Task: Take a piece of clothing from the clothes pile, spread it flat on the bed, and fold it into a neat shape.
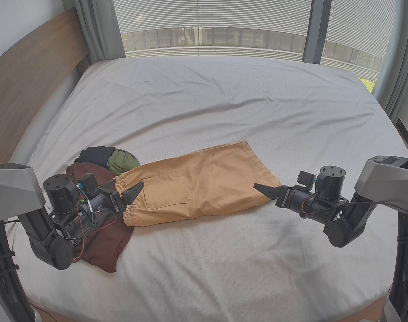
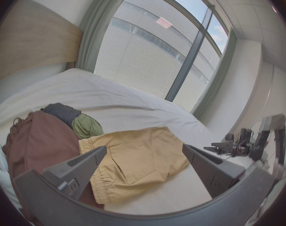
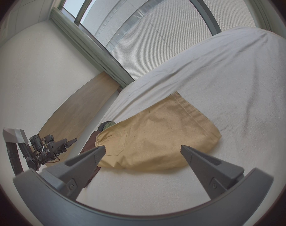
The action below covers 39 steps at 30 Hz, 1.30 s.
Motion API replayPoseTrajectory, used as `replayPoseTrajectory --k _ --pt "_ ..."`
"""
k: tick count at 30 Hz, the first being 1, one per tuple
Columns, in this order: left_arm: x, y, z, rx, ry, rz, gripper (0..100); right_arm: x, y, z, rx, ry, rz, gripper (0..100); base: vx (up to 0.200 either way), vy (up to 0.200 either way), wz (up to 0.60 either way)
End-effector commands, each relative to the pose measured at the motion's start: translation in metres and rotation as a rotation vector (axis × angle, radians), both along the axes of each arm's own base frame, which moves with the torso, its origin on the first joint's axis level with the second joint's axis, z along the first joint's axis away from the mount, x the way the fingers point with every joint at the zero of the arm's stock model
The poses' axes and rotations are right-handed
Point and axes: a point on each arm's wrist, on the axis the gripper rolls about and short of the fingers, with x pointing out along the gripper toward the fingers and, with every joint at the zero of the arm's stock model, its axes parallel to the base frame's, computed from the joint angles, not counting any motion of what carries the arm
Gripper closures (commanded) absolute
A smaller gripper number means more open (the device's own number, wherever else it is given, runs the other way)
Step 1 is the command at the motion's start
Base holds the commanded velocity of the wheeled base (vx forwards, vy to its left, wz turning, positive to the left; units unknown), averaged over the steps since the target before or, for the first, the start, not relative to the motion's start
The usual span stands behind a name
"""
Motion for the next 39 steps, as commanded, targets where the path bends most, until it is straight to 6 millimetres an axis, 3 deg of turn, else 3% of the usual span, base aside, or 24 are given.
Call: replayPoseTrajectory --k 1,11,20,37,39 --pt "-0.002 0.005 -0.011 0.054 0.022 0.006 0 0.000 0.000 -0.016 -0.006 0.047 0.001 0 0.000 0.000 0.00" --pt "-0.005 0.010 -0.013 0.152 -0.007 -0.001 0 -0.001 0.009 -0.021 0.026 0.081 0.014 0 0.000 0.000 0.00" --pt "-0.006 0.014 -0.015 0.171 -0.002 0.004 0 0.005 0.010 -0.047 0.022 0.136 0.004 0 0.000 0.000 0.00" --pt "-0.003 0.018 -0.016 0.171 -0.001 0.026 0 0.017 0.015 -0.073 0.034 0.173 -0.010 0 0.000 0.000 0.00" --pt "-0.003 0.018 -0.016 0.169 -0.002 0.027 0 0.021 0.017 -0.084 0.025 0.180 -0.031 0 0.000 0.000 0.00"
